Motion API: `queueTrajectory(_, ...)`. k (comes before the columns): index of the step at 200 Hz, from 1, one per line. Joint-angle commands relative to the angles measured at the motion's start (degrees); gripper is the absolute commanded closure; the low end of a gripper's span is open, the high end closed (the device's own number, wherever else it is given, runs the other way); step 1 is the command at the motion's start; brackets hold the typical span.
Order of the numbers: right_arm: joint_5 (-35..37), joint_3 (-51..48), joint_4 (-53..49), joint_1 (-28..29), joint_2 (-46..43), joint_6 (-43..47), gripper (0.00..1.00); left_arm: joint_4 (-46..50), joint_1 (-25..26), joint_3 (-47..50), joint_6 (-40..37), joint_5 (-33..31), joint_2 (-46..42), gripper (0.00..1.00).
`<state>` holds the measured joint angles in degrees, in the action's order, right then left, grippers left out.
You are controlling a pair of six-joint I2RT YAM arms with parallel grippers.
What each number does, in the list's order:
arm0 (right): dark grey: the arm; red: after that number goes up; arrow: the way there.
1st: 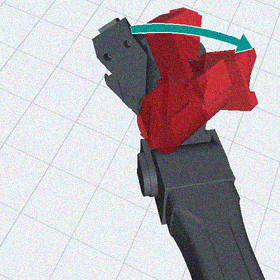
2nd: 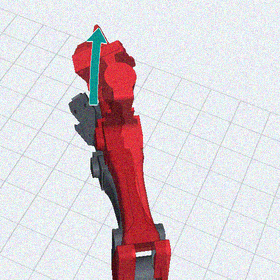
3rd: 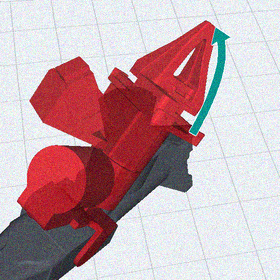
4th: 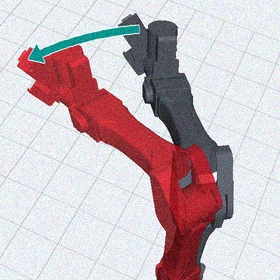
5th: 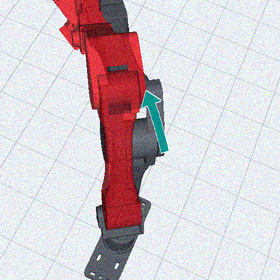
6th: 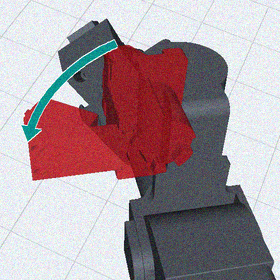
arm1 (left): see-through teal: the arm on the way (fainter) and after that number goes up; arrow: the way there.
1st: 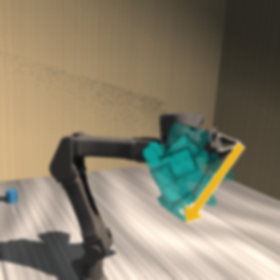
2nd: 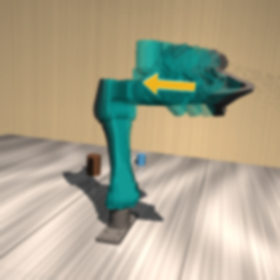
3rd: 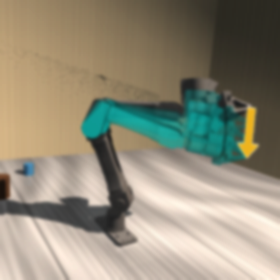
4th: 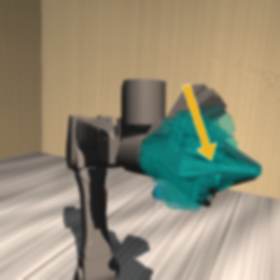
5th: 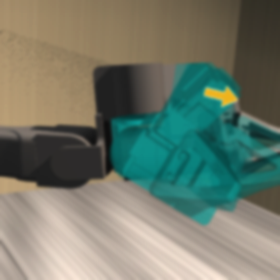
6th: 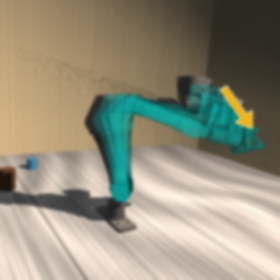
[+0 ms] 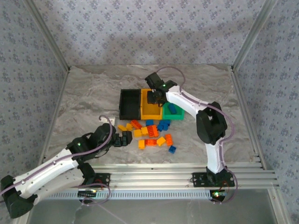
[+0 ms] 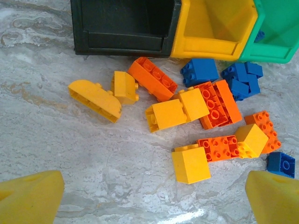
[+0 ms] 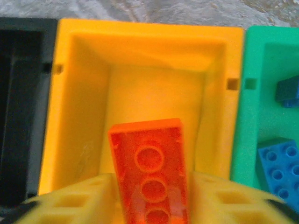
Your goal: Sort the legos into containers by color
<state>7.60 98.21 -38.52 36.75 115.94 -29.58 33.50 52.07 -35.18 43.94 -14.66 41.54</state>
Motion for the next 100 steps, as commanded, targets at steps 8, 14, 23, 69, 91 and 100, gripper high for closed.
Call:
queueTrajectory(8,-1.83,2.12,1.94,-0.28,-0.71,-0.38,0.38,1.62,-0.48,0.38,0.83,-0.90,-0.50,0.00)
queueTrajectory(14,-1.67,1.76,2.88,-0.29,-1.45,-0.29,0.37,1.57,-0.48,0.42,0.88,-1.04,-0.54,0.00)
queueTrajectory(23,-1.27,1.39,3.79,-0.27,-2.57,-0.36,0.35,1.45,-0.48,0.42,0.89,-1.38,-0.50,0.00)
queueTrajectory(69,3.14,-6.77,11.21,2.41,-13.16,1.04,0.32,-2.46,-0.48,1.55,1.82,-1.12,-0.70,0.00)
queueTrajectory(91,11.44,-16.37,20.32,7.14,-20.72,6.15,0.28,-3.81,-0.48,1.69,0.87,-0.03,0.52,0.00)
queueTrajectory(100,13.68,-21.37,25.73,9.10,-23.95,9.39,0.25,-2.88,-0.65,0.87,0.38,0.40,1.96,0.00)
